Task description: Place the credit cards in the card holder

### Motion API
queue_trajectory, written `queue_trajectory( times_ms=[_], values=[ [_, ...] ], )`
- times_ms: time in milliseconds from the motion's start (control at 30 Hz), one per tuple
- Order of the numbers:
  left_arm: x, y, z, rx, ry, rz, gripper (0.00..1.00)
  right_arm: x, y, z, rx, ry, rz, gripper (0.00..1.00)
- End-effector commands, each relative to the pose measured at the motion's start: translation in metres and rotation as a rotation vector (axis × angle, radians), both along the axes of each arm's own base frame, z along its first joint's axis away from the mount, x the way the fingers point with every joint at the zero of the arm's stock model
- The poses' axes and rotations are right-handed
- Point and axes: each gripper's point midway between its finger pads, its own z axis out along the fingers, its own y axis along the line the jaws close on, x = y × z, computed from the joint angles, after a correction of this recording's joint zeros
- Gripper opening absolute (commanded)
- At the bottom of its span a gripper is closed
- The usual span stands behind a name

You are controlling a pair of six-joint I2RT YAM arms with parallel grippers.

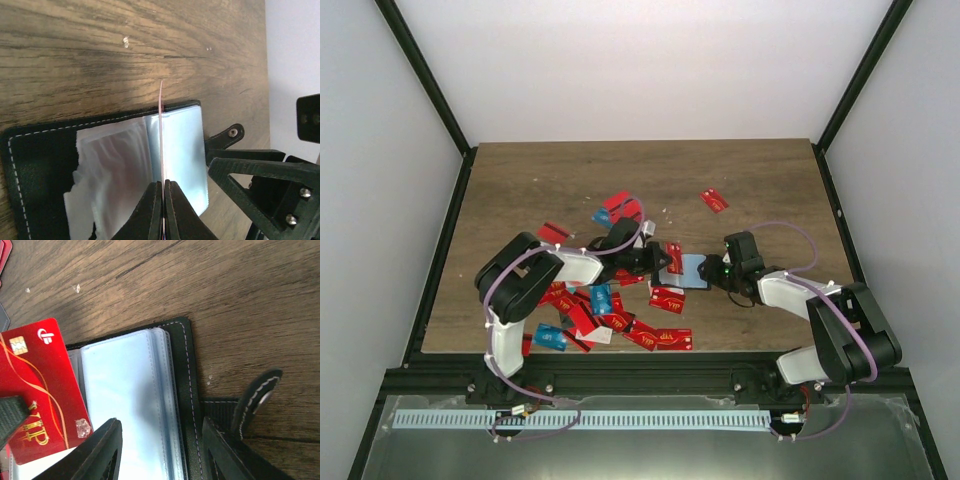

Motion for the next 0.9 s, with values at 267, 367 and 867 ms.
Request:
queue_trajectory(
  times_ms=[267,367,867],
  values=[
    [-0.004,-0.009,-0.008,0.020,-0.011,-0.017,0.04,-0.022,-0.001,-0.024,-0.011,0.109,0.028,0.46],
    [-0.006,-0.013,-0.007,0.014,-0.008,-0.026,0.04,-0.023,-0.001,-0.023,-0.007,0.110,0.029,0.47],
    [-0.016,-0.017,-0.008,-0.011,0.035,0.000,0.04,-0.026,0.001,-0.022,0.006,0.115,0.036,0.46]
  ],
)
